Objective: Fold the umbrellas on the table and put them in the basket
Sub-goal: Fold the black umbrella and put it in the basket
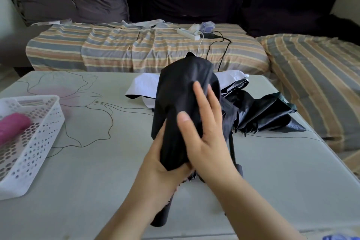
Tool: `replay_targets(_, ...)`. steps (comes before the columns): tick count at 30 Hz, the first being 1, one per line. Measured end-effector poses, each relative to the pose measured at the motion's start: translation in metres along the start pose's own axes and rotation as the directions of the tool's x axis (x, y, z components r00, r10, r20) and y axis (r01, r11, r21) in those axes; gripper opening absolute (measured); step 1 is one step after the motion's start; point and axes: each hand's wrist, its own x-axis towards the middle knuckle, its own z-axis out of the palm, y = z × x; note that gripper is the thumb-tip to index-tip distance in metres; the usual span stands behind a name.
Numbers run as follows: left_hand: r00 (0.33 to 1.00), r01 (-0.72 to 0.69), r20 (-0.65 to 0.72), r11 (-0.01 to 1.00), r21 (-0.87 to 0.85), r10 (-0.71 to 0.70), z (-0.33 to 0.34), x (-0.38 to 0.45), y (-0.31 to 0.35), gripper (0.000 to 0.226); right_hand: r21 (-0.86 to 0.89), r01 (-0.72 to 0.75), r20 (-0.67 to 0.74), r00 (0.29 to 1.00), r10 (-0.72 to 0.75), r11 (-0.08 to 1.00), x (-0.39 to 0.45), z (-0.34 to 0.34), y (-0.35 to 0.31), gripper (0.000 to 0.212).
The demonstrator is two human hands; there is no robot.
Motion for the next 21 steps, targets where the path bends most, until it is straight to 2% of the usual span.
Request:
replay_targets(1,0.999,0.033,-0.001,0.999,-0.020,-0.033,-0.003,0.000,0.000,0.071,-0.097,0.013,0.046,0.999,-0.009,0.995,0.002,-0.005,0.004,0.049)
replay_targets(3,0.997,0.077,-0.005,0.991,-0.111,-0.078,-0.007,-0.001,0.004,0.055,-0.311,0.019,0.054,0.999,-0.003,0.950,0.004,-0.013,0.017,0.048)
replay_targets(5,0.994,0.110,-0.006,0.974,-0.197,-0.113,-0.013,0.001,0.008,0.049,-0.355,-0.095,-0.065,0.995,0.077,0.930,0.006,-0.018,0.029,0.054)
replay_targets(8,0.987,0.159,0.020,0.951,-0.266,-0.160,-0.022,0.003,0.010,0.046,-0.098,-0.333,-0.241,0.922,0.302,0.938,0.009,-0.027,0.041,0.063)
replay_targets(11,0.978,0.208,0.044,0.918,-0.338,-0.206,-0.026,0.005,0.009,0.043,0.123,-0.504,-0.180,0.836,0.519,0.855,0.016,-0.040,0.042,0.040)
replay_targets(13,0.974,0.222,0.050,0.906,-0.359,-0.219,-0.026,0.005,0.007,0.041,0.179,-0.556,-0.105,0.810,0.577,0.812,0.018,-0.047,0.044,0.026)
replay_targets(15,0.973,0.229,0.060,0.909,-0.347,-0.222,-0.027,0.005,0.006,0.041,0.139,-0.533,-0.065,0.836,0.545,0.835,0.020,-0.052,0.044,0.035)
replay_targets(17,0.971,0.239,0.061,0.921,-0.308,-0.232,-0.029,0.005,0.005,0.044,0.238,-0.456,-0.040,0.878,0.477,0.858,0.022,-0.059,0.040,0.036)
replay_targets(18,0.970,0.244,0.053,0.925,-0.292,-0.239,-0.029,0.006,0.004,0.047,0.387,-0.423,-0.002,0.888,0.459,0.819,0.023,-0.063,0.035,0.030)
replay_targets(20,0.971,0.236,0.028,0.931,-0.278,-0.237,-0.028,0.007,0.003,0.052,0.681,-0.379,0.129,0.905,0.406,0.627,0.025,-0.074,0.025,0.010)
replay_targets(21,0.974,0.223,0.020,0.935,-0.275,-0.226,-0.027,0.007,0.002,0.048,0.734,-0.381,0.181,0.908,0.378,0.562,0.025,-0.077,0.020,0.006)
